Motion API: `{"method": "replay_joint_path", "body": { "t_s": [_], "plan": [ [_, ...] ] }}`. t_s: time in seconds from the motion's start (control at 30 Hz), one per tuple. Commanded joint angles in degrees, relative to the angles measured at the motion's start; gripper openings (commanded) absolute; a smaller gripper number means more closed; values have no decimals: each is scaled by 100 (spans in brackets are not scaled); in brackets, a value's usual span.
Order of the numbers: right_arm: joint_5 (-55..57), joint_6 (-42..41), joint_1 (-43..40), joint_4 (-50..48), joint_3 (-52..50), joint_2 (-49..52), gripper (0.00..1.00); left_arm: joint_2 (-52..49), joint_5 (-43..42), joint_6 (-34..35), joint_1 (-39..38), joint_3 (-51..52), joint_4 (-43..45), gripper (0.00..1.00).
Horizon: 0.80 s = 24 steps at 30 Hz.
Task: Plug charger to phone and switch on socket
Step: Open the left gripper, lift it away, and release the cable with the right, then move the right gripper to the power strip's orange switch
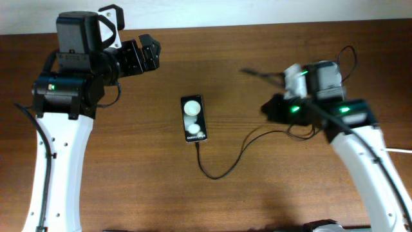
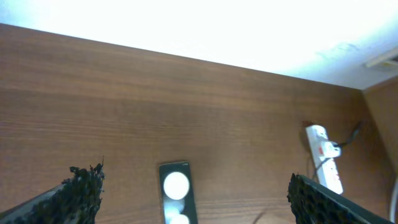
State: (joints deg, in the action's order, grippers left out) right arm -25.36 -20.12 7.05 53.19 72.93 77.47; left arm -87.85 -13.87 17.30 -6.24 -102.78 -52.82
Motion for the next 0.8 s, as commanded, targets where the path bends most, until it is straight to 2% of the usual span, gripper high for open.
{"method": "replay_joint_path", "body": {
  "t_s": [0.0, 0.1, 0.17, 0.27, 0.4, 0.77],
  "plan": [
    [59, 382, -1123, 267, 728, -44, 4, -4, 234, -70, 7, -11, 0, 99],
    [249, 525, -2103, 811, 1547, 219, 4, -4, 234, -70, 7, -11, 0, 99],
    [835, 704, -2634, 1515, 2430, 776, 4, -4, 234, -70, 7, -11, 0, 99],
    [802, 769, -3241, 1928, 3482, 1943, 4, -4, 234, -70, 7, -11, 0, 99],
    [807, 922, -3672, 1591, 3539, 3018, 4, -4, 234, -70, 7, -11, 0, 99],
    [804, 907, -3788, 584, 3530, 4538, 4, -4, 234, -70, 2, -11, -2, 99]
  ]
}}
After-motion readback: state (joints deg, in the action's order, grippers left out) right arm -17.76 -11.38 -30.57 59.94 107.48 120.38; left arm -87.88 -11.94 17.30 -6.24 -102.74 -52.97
